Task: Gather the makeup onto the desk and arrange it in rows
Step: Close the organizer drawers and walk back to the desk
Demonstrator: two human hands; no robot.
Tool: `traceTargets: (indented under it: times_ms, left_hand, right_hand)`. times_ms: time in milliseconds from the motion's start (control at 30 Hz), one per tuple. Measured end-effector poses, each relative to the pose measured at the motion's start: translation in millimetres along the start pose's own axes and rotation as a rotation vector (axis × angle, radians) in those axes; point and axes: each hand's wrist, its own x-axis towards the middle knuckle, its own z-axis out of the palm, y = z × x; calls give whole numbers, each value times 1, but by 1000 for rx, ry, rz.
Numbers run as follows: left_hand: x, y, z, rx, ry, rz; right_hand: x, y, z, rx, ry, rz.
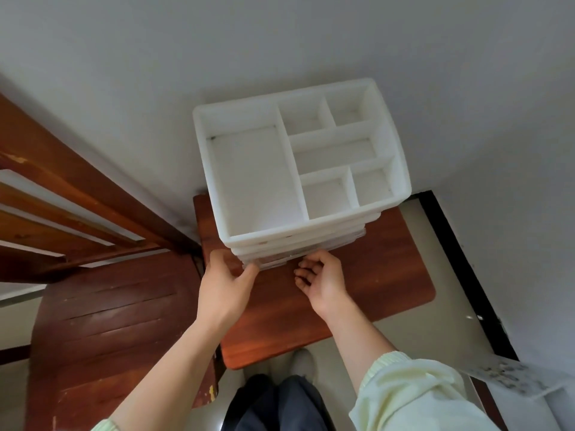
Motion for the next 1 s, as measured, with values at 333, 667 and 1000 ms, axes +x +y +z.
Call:
traceTargets:
  times_ms: [333, 667, 1000]
  left_hand:
    - [-13, -14, 23, 28, -117, -185]
    - [-40, -32, 22, 165, -218, -224]
    - [-37, -2, 28, 804, -73, 703]
  right_hand:
    - [-19, -2, -36, -304, 37, 25]
    - [-40, 12, -63, -641, 105, 4]
    - [-67, -43, -54, -1587, 176, -822]
